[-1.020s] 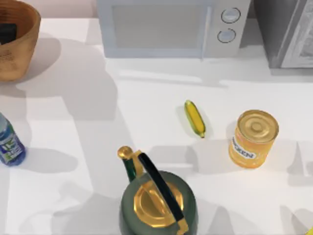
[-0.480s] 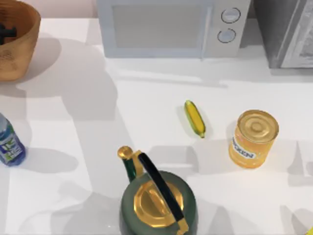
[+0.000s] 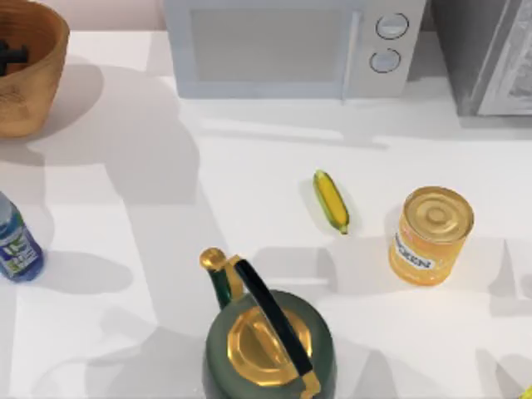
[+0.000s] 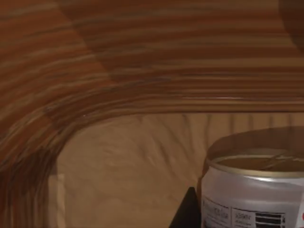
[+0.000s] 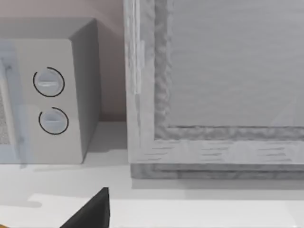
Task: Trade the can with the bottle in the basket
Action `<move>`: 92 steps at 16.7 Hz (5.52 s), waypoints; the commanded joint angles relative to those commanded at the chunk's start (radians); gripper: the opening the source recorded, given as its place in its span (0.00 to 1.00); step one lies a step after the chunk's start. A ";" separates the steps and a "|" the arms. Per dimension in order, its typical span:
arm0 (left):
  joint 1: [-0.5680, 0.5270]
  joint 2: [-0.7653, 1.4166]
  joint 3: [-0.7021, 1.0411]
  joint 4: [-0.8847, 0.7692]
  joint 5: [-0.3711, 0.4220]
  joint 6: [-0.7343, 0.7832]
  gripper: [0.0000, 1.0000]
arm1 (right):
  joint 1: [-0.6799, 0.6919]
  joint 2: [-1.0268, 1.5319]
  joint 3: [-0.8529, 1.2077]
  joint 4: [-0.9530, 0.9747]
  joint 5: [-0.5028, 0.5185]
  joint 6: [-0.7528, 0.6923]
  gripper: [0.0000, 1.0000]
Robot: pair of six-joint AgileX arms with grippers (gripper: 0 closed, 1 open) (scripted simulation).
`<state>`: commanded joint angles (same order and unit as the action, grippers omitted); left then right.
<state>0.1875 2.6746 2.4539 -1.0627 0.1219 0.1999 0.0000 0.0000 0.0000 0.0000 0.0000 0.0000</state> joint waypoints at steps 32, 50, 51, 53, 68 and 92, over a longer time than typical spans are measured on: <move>-0.177 -2.554 -2.335 1.018 -0.129 -0.198 0.00 | 0.000 0.000 0.000 0.000 0.000 0.000 1.00; -0.234 -2.387 -2.297 1.242 0.022 -0.180 0.00 | 0.000 0.000 0.000 0.000 0.000 0.000 1.00; -0.246 -2.318 -2.260 1.284 0.059 -0.176 0.00 | 0.000 0.000 0.000 0.000 0.000 0.000 1.00; -0.273 -2.166 -2.179 1.375 0.139 -0.169 0.00 | 0.000 0.000 0.000 0.000 0.000 0.000 1.00; -0.476 -0.702 -1.490 2.126 0.857 -0.153 0.00 | 0.000 0.000 0.000 0.000 0.000 0.000 1.00; -0.562 -0.115 -1.231 2.375 1.124 -0.174 0.60 | 0.000 0.000 0.000 0.000 0.000 0.000 1.00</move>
<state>-0.3743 2.5598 1.2229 1.3124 1.2456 0.0261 0.0000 0.0000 0.0000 0.0000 0.0000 0.0000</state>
